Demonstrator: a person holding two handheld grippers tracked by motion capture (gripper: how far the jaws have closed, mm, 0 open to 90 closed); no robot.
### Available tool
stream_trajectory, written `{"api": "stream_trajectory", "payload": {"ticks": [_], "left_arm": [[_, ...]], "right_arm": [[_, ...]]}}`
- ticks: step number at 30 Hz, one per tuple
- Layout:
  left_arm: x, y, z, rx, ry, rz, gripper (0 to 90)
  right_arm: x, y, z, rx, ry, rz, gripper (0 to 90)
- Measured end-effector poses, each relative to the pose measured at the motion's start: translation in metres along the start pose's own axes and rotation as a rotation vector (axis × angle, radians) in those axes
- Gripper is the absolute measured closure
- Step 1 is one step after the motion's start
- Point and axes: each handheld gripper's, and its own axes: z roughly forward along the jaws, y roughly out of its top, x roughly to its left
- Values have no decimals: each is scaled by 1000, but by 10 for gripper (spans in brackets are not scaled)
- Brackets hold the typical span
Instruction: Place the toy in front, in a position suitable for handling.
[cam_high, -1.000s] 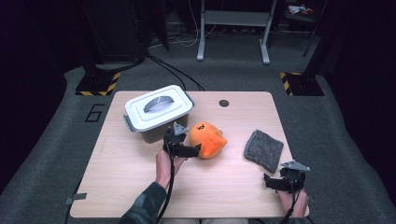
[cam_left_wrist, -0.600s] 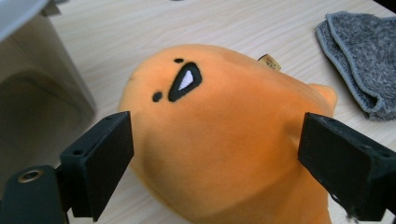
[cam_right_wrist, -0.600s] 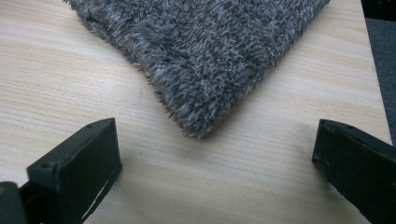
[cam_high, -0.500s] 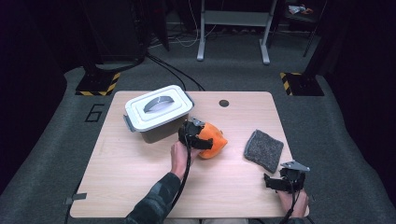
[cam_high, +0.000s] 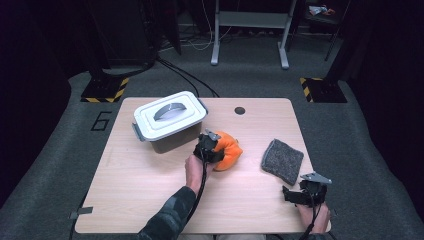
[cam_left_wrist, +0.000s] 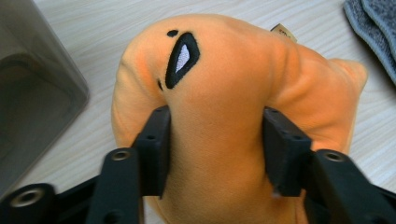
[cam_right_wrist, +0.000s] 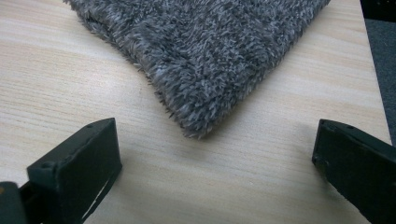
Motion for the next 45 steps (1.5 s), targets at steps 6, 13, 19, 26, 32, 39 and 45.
{"api": "stream_trajectory", "payload": {"ticks": [6,13,19,26,32,39,45], "left_arm": [[1,-3,-1,-28,-10,32,636],[8,-2,-8,-65,-73,31,678],[12,5,-15,-78,-109,65,685],[21,12,-26,-97,-163,102,684],[26,19,-36,-113,-236,165,675],[24,28,-37,-112,-316,286,662],[25,28,-31,-81,-378,333,648]], "right_arm": [[0,0,0,0,0,0,1],[0,0,0,-1,1,0,2],[0,0,0,-2,1,2,2],[0,0,0,-1,1,2,3],[0,0,0,-1,1,3,3],[0,0,0,0,0,4,2],[0,0,0,0,1,1,2]]}}
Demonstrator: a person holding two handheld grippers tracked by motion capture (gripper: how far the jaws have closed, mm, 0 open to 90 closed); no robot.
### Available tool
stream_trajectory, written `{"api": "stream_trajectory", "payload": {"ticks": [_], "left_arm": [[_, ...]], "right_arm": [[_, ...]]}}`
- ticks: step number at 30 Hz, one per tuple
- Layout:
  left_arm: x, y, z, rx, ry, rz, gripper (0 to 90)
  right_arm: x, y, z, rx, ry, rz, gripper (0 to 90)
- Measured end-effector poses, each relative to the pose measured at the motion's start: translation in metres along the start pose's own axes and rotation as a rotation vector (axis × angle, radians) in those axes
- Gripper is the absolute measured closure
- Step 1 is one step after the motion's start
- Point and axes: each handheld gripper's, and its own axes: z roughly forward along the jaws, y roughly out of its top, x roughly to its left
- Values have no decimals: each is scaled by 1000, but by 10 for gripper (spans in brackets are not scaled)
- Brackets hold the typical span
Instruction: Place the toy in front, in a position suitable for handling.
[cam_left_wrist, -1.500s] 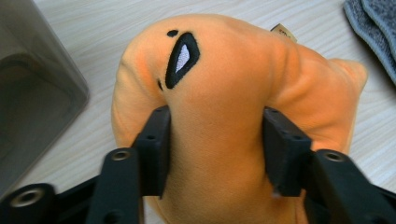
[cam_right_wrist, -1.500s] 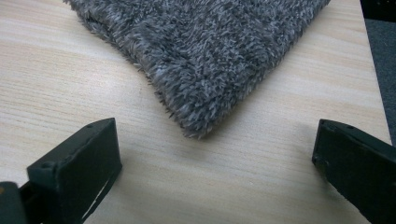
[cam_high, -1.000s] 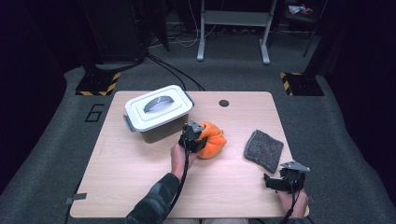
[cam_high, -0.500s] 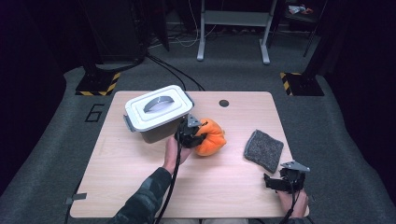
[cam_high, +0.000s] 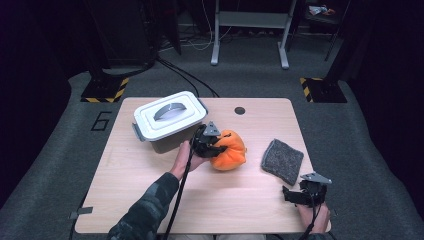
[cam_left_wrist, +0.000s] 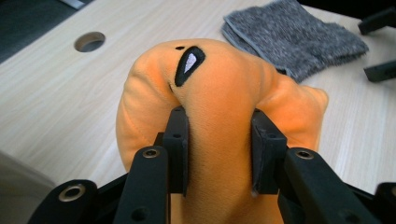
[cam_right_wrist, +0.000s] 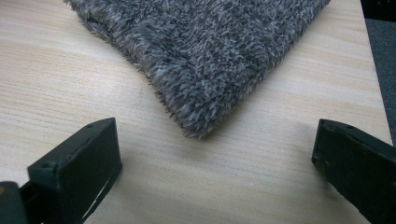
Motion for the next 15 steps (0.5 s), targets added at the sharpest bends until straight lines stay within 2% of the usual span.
{"api": "stream_trajectory", "payload": {"ticks": [4,6,7,10,15], "left_arm": [[7,-8,10,27,-58,-18,623],[7,-14,18,53,-60,-21,593],[7,-16,18,33,-69,-26,583],[9,-17,18,23,-65,-50,506],[7,-16,12,11,-35,-83,362]], "right_arm": [[0,0,0,0,-1,2,2],[0,0,0,1,-1,1,2],[0,0,0,1,-1,2,2],[0,0,0,0,0,3,2],[0,0,0,1,-1,3,2]]}}
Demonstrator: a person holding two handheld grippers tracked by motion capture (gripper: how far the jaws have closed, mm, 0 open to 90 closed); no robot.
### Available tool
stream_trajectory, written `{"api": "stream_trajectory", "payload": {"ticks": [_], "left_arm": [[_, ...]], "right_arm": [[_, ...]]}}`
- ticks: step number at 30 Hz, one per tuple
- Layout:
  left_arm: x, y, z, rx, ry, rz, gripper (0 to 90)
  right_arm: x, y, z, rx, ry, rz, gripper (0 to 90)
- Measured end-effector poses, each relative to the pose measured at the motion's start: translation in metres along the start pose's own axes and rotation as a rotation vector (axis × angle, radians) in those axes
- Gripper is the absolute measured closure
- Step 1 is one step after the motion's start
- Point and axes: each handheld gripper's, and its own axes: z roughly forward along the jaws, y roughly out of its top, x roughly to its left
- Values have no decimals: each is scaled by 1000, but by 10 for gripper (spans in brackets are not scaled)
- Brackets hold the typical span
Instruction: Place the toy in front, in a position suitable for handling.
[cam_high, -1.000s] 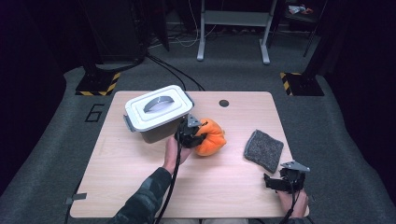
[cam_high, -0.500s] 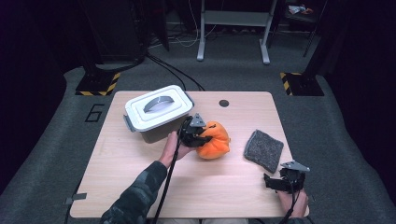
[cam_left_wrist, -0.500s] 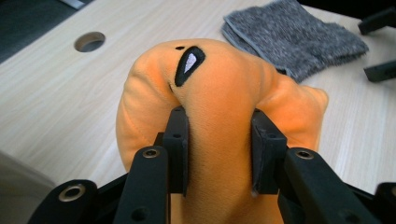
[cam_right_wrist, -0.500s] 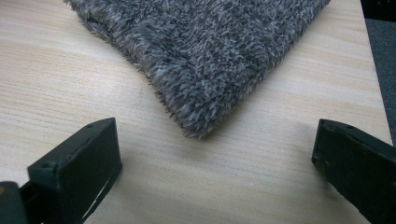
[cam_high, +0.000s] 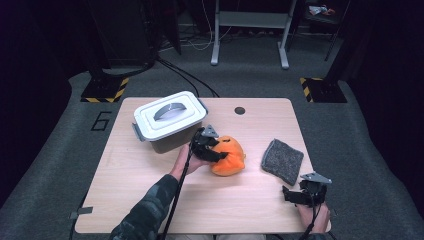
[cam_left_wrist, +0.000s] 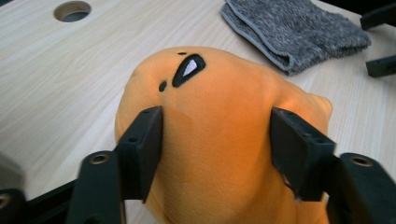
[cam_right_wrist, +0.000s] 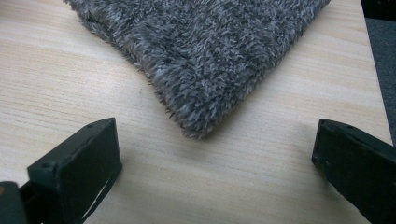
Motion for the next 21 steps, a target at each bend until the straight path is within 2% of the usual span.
{"api": "stream_trajectory", "payload": {"ticks": [4,5,7,8,14,15,17,21], "left_arm": [[-4,0,-8,-13,29,-17,317],[-5,-1,-11,-22,21,-23,293],[-9,-3,-15,-33,46,-33,268],[-10,-4,-17,-36,42,-40,250],[-25,-15,-28,-65,76,-110,197],[-27,-17,-28,-59,97,-120,198],[-31,-21,-29,-66,96,-132,187],[-40,-31,-25,-45,133,-153,181]], "right_arm": [[0,1,0,4,7,-5,2],[0,1,0,7,7,-1,0],[0,1,0,10,13,-8,0],[0,1,0,10,13,-8,0],[0,1,0,10,13,-7,0],[0,1,0,11,12,-4,0],[0,1,0,11,11,-2,0],[0,1,0,11,11,-3,0]]}}
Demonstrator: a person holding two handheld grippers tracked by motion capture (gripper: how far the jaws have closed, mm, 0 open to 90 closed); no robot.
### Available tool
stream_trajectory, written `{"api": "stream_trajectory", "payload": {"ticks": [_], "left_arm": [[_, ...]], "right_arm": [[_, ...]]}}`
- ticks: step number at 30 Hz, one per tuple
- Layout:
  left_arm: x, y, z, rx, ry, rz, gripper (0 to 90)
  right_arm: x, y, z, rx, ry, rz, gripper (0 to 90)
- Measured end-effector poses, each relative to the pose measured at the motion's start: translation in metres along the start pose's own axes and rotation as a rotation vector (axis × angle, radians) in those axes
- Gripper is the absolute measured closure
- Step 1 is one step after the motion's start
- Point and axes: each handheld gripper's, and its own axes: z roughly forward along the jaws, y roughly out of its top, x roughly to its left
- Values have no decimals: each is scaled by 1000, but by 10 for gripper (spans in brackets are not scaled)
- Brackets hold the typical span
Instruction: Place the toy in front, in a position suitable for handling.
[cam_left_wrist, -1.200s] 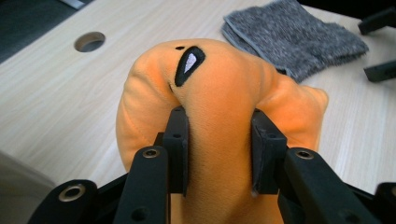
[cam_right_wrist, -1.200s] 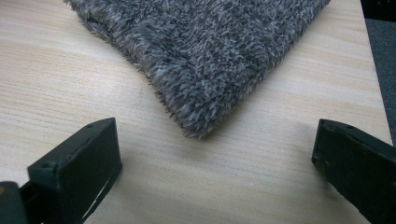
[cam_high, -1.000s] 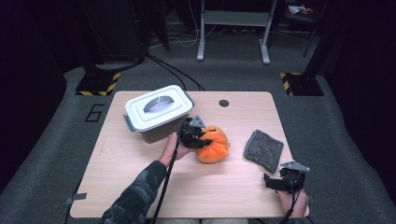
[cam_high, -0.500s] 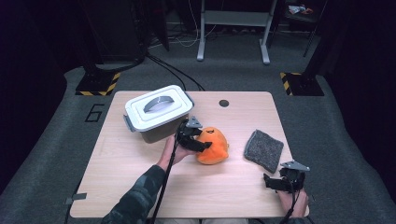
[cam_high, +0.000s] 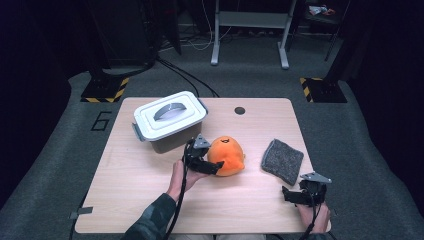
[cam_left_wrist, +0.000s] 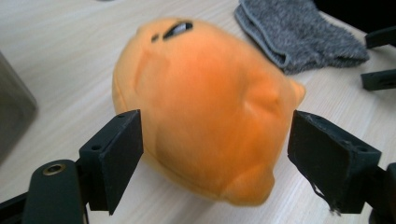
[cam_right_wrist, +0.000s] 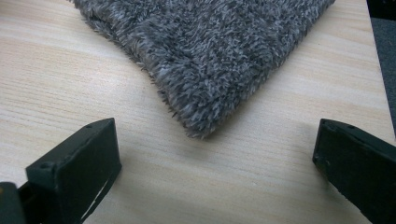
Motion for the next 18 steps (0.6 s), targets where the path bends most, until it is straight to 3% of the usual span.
{"api": "stream_trajectory", "payload": {"ticks": [8,13,18], "left_arm": [[-9,-22,6,24,42,-43,214],[-8,-25,9,21,38,-43,249],[-7,-25,9,15,25,-40,281]], "right_arm": [[-1,1,0,-2,2,-7,0],[-1,0,-1,3,10,-1,0],[-1,7,-11,-21,50,0,1]]}}
